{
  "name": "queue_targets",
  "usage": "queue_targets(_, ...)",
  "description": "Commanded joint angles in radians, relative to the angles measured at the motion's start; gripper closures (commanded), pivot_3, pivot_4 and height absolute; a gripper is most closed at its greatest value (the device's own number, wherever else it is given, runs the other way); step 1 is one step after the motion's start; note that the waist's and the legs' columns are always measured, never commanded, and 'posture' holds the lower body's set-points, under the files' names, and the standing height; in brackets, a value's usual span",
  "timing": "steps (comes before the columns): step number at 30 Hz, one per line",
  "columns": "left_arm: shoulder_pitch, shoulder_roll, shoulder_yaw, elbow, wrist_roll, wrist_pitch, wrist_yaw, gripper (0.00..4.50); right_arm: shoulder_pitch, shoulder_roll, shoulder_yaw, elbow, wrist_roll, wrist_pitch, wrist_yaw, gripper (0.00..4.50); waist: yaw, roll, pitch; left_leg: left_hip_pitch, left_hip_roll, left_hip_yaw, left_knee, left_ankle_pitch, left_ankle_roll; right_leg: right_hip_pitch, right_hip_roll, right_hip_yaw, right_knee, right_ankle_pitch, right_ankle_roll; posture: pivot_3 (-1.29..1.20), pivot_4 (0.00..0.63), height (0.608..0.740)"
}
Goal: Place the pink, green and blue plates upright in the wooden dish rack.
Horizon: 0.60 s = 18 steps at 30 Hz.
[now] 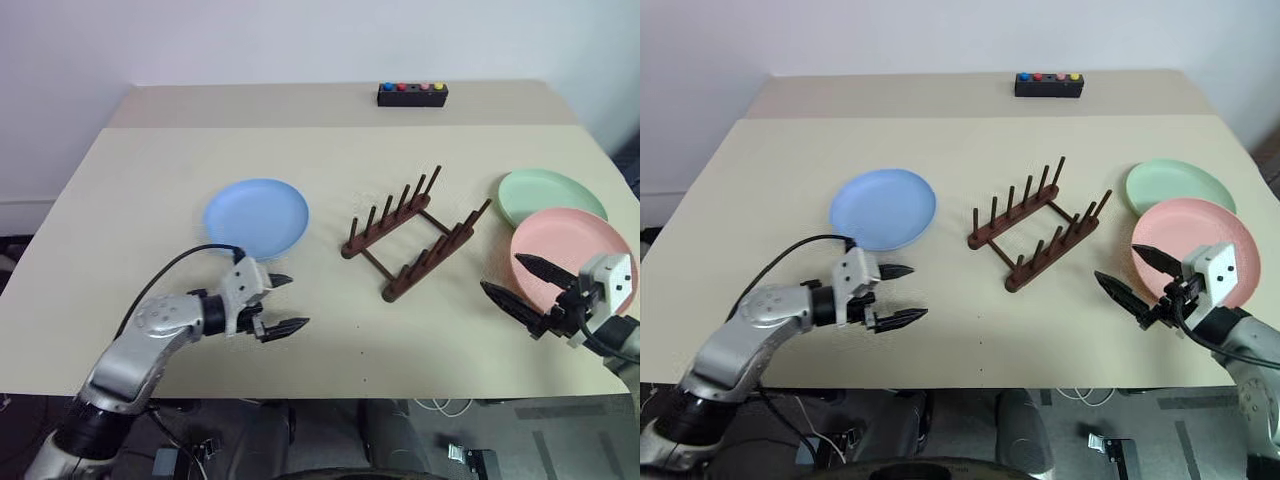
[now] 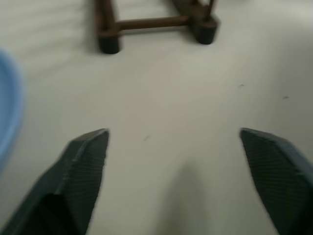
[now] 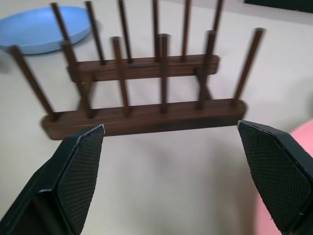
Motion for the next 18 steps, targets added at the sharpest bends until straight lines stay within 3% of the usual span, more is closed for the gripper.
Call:
queue_targets(1,-0.056,-0.043,-0.076,0.027,0.028,-0.016,-0.019,2.42,0.058,0.019,-0.052,-0.069,0.031,0.0,-0.016,0.0,-0.001,0.0,0.0,0.0,0.0,0.0,0.0,0.0,0.0,0.0,0.0,0.0,0.0,0.0,0.0,0.0,0.15,0.74)
queue_targets(2,-0.065,-0.05,-0.083,0.043,0.039,-0.021,-0.018,2.89,0.072,0.024,-0.051,-0.086,0.033,0.002,-0.026,0.0,-0.001,0.0,0.0,0.0,0.0,0.0,0.0,0.0,0.0,0.0,0.0,0.0,0.0,0.0,0.0,0.0,0.15,0.74)
queue_targets(5,-0.089,-0.083,-0.115,0.066,0.021,-0.003,-0.046,2.8,0.103,0.036,-0.065,-0.117,0.044,0.003,-0.047,0.0,-0.008,0.0,0.0,0.001,0.0,0.0,-0.001,0.0,0.0,0.0,0.0,0.0,0.0,0.0,0.0,0.0,0.15,0.74)
queue_targets(10,-0.122,-0.143,-0.172,0.132,0.063,-0.023,-0.04,0.36,0.127,0.043,-0.069,-0.163,0.056,0.013,-0.076,0.0,-0.003,0.0,0.0,0.0,0.0,0.0,0.0,0.0,0.0,0.0,0.0,0.0,0.0,0.0,0.0,0.0,0.15,0.74)
queue_targets(11,-0.13,-0.159,-0.185,0.15,0.08,-0.035,-0.033,0.05,0.13,0.043,-0.069,-0.173,0.06,0.017,-0.082,0.0,-0.001,0.0,0.0,0.0,0.0,0.0,0.0,0.0,0.0,0.0,0.0,0.0,0.0,0.0,0.0,0.0,0.15,0.74)
queue_targets(15,-0.181,-0.229,-0.235,0.268,0.207,-0.12,0.05,0.05,0.162,0.034,-0.078,-0.237,0.093,0.048,-0.094,0.0,0.001,0.0,0.0,0.0,0.0,0.0,0.0,0.0,0.0,0.0,0.0,0.0,0.0,0.0,0.0,0.0,0.15,0.74)
queue_targets(18,-0.196,-0.285,-0.251,0.315,0.222,-0.127,0.065,0.05,0.221,0.011,-0.069,-0.327,0.13,0.1,-0.082,0.0,0.001,0.0,0.0,0.0,0.0,0.0,0.001,0.0,0.0,0.0,0.0,0.0,0.0,0.0,0.001,0.0,0.15,0.74)
